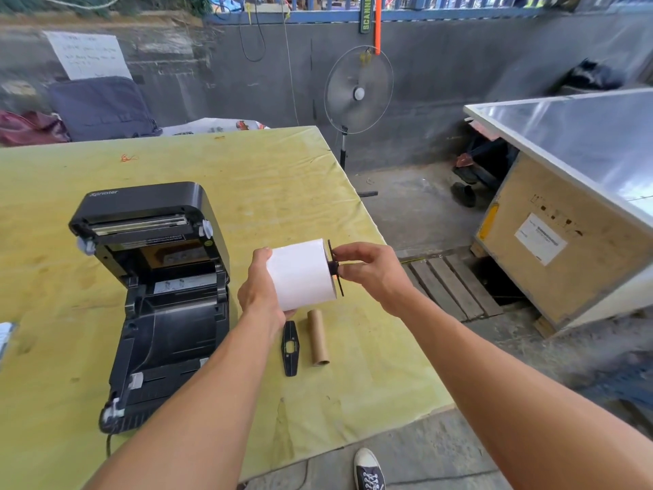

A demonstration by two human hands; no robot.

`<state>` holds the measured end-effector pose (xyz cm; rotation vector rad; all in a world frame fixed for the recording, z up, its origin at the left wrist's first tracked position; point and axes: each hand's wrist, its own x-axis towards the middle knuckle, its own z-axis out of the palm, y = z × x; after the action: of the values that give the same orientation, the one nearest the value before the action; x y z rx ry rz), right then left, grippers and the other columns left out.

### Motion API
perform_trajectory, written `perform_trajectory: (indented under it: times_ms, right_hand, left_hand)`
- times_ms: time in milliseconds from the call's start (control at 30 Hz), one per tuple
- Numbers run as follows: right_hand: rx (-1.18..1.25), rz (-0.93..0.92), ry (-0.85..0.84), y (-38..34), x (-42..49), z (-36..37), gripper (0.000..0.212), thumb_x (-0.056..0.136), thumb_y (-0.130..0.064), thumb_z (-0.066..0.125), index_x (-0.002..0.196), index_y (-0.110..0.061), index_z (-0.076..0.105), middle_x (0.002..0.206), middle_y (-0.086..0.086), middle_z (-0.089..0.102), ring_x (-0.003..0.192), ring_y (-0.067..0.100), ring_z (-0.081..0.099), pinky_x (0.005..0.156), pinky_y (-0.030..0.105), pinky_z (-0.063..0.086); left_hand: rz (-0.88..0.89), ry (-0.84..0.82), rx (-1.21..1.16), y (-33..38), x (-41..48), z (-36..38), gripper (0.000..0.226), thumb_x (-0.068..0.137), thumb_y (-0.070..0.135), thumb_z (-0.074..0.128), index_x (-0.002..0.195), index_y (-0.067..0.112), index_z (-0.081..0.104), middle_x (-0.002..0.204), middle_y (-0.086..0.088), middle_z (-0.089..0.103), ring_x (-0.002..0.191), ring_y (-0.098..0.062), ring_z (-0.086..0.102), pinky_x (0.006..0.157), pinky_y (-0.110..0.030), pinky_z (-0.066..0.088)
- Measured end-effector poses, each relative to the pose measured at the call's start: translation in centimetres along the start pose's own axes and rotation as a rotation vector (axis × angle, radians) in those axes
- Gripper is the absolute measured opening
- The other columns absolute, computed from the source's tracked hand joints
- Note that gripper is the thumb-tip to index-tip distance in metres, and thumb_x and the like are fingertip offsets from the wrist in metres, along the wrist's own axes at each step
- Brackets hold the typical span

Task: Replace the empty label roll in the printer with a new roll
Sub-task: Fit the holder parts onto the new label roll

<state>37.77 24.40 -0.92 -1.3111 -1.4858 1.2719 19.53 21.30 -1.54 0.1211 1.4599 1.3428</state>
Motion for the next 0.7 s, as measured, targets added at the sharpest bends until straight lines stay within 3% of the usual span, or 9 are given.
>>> perform_trajectory:
  times_ms: [100, 267, 467, 633, 700]
  right_hand:
    - [0.006, -0.015, 0.001, -0.2, -0.1, 0.1, 0.040, 0.079, 0.005, 0.068, 0.086, -0.033, 0.075, 0.089, -0.020, 0.077, 0.085, -0.002, 0.070, 0.083, 0.026, 0.055]
    - [0.090, -0.009, -0.004, 0.1, -0.1, 0.7, 0.029, 0.082, 0.002, 0.071, 0.090, -0.026, 0.075, 0.085, -0.006, 0.077, 0.081, 0.015, 0.073, 0.084, 0.036, 0.061]
    - [0.113, 0.043, -0.041, 0.5, 0.2, 1.1, 0.017, 0.083, -0.005, 0.076, 0.088, -0.021, 0.075, 0.071, -0.009, 0.075, 0.072, 0.010, 0.073, 0.081, 0.028, 0.060]
    - [0.196, 0.124, -0.068, 0.8, -0.1, 1.5, 0.010, 0.089, -0.003, 0.071, 0.086, -0.012, 0.073, 0.088, 0.005, 0.075, 0.080, 0.017, 0.074, 0.077, 0.025, 0.061]
    - [0.186, 0.189, -0.039, 0.6, -0.2, 1.9, 0.005, 0.093, -0.013, 0.066, 0.091, -0.010, 0.071, 0.093, 0.008, 0.073, 0.082, 0.018, 0.070, 0.071, 0.026, 0.059]
  left_hand:
    - [0.000, -0.009, 0.003, 0.3, 0.0, -0.1, 0.055, 0.060, 0.055, 0.068, 0.103, 0.022, 0.060, 0.098, -0.008, 0.069, 0.082, -0.031, 0.067, 0.076, -0.045, 0.054]
    - [-0.007, -0.023, 0.002, 0.5, 0.1, -0.5, 0.058, 0.060, 0.055, 0.069, 0.107, 0.022, 0.060, 0.099, -0.008, 0.069, 0.085, -0.032, 0.068, 0.078, -0.046, 0.054]
    - [-0.003, -0.035, 0.008, 0.5, 0.0, -0.7, 0.062, 0.059, 0.055, 0.068, 0.110, 0.021, 0.060, 0.103, -0.010, 0.071, 0.086, -0.033, 0.069, 0.082, -0.047, 0.053]
    - [0.003, 0.013, -0.002, 0.4, 0.5, -0.6, 0.052, 0.057, 0.054, 0.071, 0.095, 0.020, 0.061, 0.091, -0.008, 0.071, 0.075, -0.031, 0.069, 0.071, -0.044, 0.055]
    - [0.009, 0.038, -0.017, 0.3, 0.7, -0.4, 0.048, 0.056, 0.053, 0.073, 0.089, 0.020, 0.061, 0.086, -0.007, 0.071, 0.070, -0.029, 0.069, 0.062, -0.041, 0.057]
